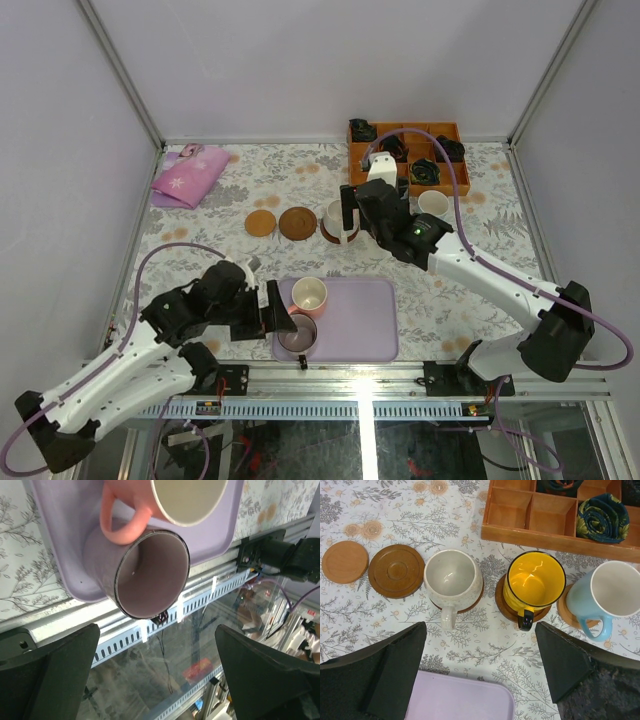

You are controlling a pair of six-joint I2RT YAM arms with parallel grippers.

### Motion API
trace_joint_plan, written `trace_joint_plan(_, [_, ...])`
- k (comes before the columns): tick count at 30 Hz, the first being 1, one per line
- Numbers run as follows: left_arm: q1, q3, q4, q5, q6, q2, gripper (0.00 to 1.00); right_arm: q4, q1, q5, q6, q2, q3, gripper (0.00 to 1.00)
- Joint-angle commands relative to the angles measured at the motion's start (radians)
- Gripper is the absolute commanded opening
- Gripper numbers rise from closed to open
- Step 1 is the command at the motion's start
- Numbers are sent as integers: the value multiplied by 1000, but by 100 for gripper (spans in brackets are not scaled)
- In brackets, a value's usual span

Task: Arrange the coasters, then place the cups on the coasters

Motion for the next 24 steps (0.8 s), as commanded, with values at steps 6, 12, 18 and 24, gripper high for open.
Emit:
trace_joint_plan(6, [-389, -4, 35, -195, -198, 170, 100, 112, 5, 7, -45, -65, -42, 99])
trace_joint_plan(12, [-474, 3, 67, -318, -247, 273, 100, 126, 5, 4, -21, -118, -101, 99])
trace_joint_plan(18, [-519, -61, 200, -462, -258, 258, 99, 117, 5, 7, -24, -131, -113, 99])
trace_joint_plan(24, [-562, -116, 260, -537, -291, 268, 94, 99, 6, 18, -45, -137, -102, 99])
